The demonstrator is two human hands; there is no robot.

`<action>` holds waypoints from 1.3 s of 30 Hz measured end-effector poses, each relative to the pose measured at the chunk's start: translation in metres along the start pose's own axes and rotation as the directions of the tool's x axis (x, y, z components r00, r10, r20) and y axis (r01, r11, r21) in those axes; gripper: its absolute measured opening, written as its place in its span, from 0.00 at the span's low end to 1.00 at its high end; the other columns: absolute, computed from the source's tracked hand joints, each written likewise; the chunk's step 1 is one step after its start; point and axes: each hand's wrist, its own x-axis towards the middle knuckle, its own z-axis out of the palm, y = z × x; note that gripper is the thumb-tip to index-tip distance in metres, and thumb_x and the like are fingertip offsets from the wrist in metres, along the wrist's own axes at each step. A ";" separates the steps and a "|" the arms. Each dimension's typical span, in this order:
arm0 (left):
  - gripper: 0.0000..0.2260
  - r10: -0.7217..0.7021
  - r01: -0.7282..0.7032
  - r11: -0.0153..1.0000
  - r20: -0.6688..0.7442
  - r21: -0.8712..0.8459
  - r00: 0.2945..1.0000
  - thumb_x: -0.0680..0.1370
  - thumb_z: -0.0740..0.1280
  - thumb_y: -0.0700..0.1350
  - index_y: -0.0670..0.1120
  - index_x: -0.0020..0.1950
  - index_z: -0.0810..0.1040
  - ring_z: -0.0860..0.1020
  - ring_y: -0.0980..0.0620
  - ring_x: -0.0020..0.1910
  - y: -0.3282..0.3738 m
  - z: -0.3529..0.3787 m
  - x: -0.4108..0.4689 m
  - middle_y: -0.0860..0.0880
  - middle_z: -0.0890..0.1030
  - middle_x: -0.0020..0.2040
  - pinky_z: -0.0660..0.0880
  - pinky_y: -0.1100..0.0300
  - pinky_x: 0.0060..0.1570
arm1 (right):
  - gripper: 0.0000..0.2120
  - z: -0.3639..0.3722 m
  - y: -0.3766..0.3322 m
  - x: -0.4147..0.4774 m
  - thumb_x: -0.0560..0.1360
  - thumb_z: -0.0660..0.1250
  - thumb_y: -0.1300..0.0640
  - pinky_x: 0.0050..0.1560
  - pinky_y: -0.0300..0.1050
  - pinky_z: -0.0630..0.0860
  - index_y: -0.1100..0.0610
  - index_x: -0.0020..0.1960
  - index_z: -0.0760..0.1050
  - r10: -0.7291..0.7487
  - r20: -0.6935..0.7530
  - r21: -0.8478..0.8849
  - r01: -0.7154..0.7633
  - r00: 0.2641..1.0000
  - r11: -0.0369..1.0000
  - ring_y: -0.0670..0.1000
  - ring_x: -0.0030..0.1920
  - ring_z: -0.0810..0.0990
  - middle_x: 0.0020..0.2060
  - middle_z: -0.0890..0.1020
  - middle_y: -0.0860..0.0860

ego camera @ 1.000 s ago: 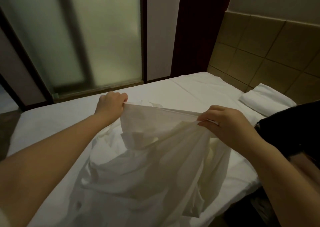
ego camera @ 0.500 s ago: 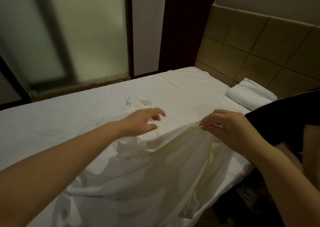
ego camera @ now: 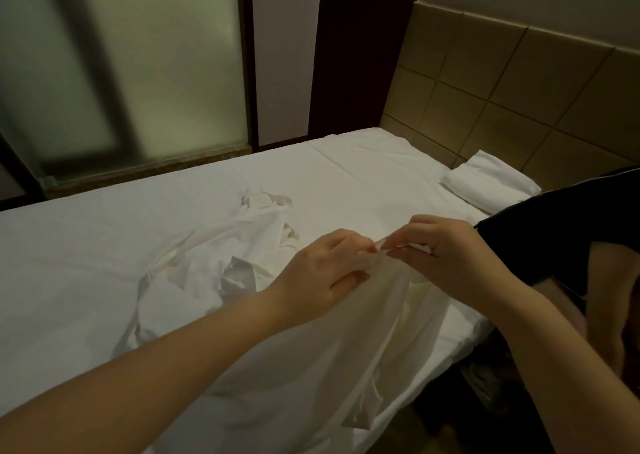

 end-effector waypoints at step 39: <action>0.08 -0.527 0.519 0.847 0.056 0.114 0.848 0.78 0.65 0.46 0.44 0.46 0.80 0.73 0.61 0.42 -0.041 -0.022 -0.002 0.57 0.76 0.41 0.70 0.65 0.46 | 0.07 -0.016 0.051 0.032 0.75 0.68 0.59 0.42 0.28 0.67 0.57 0.50 0.83 0.007 -0.114 -0.050 -0.013 0.994 0.999 0.47 0.41 0.74 0.43 0.80 0.49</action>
